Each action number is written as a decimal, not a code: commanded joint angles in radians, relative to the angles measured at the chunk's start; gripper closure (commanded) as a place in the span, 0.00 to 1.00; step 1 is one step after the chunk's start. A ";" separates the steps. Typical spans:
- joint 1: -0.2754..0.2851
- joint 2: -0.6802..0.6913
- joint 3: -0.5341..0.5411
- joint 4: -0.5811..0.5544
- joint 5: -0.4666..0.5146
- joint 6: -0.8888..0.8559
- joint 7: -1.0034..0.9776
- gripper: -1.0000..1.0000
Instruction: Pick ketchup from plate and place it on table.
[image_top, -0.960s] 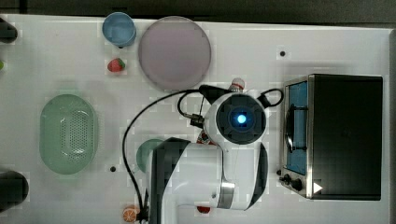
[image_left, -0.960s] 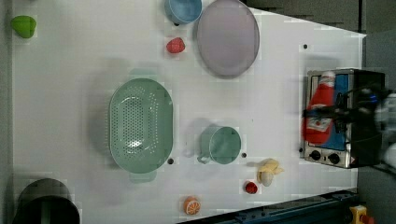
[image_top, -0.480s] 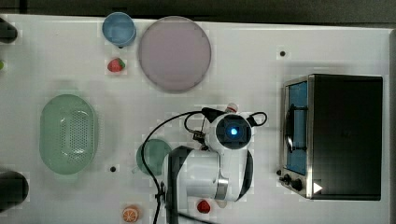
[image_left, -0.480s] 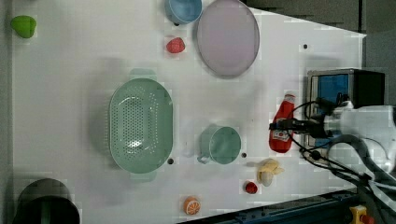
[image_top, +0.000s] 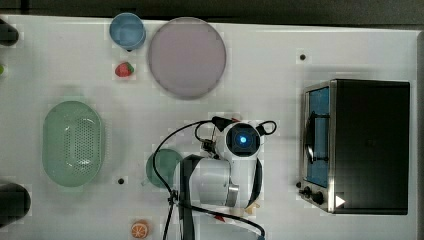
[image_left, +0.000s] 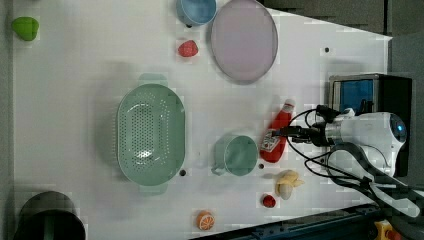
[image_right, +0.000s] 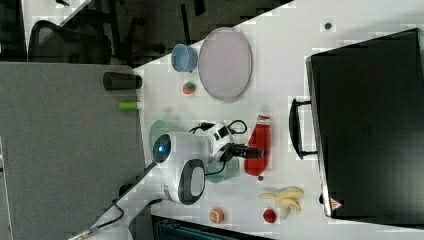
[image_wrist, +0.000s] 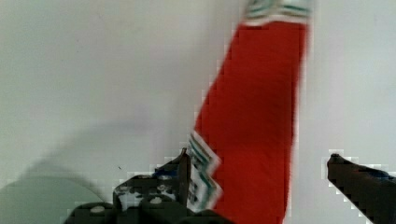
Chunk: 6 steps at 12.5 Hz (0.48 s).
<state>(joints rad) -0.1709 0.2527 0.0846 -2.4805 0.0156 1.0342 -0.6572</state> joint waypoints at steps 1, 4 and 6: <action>0.005 -0.121 -0.002 0.034 0.004 -0.002 0.151 0.00; 0.006 -0.279 0.008 0.075 0.004 -0.119 0.299 0.00; 0.006 -0.387 0.014 0.127 0.002 -0.243 0.433 0.00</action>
<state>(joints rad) -0.1667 -0.0909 0.0924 -2.4180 0.0100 0.8071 -0.3655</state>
